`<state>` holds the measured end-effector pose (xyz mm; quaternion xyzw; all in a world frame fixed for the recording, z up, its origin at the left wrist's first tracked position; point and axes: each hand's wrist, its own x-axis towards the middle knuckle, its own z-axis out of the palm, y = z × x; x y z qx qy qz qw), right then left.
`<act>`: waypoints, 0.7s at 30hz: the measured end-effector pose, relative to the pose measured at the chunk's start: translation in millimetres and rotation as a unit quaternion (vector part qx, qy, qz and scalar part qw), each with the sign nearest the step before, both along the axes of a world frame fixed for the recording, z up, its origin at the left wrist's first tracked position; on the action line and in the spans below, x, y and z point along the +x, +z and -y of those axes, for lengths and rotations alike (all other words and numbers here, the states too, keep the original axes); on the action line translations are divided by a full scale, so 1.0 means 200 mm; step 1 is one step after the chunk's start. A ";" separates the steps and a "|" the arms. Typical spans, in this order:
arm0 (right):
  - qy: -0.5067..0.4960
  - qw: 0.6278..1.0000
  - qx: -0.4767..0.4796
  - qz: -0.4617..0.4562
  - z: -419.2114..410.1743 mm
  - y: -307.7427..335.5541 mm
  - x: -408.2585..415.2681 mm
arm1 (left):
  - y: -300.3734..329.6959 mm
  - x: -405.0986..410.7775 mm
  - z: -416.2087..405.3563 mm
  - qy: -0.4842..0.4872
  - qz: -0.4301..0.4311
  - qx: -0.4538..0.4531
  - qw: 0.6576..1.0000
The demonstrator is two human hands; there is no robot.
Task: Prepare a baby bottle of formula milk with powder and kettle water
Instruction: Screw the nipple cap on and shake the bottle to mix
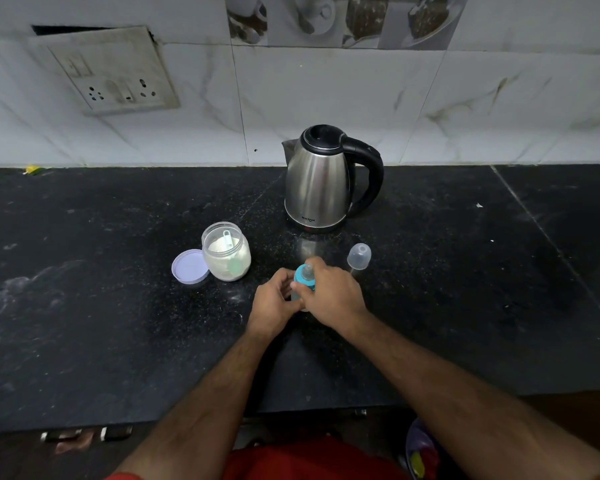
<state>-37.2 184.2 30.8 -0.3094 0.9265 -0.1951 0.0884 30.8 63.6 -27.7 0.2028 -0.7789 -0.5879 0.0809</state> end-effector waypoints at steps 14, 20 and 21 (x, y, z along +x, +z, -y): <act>0.069 0.996 0.014 -0.050 -0.03 -0.01 -0.06 | -0.03 -0.02 0.00 0.007 -0.003 -0.017 1.000; -0.030 0.999 -0.022 -0.030 0.01 -0.02 0.03 | -0.04 0.00 0.00 0.018 0.003 -0.012 1.000; -0.032 0.999 -0.029 -0.011 0.00 -0.01 0.02 | -0.03 -0.01 0.00 0.016 0.005 -0.009 1.000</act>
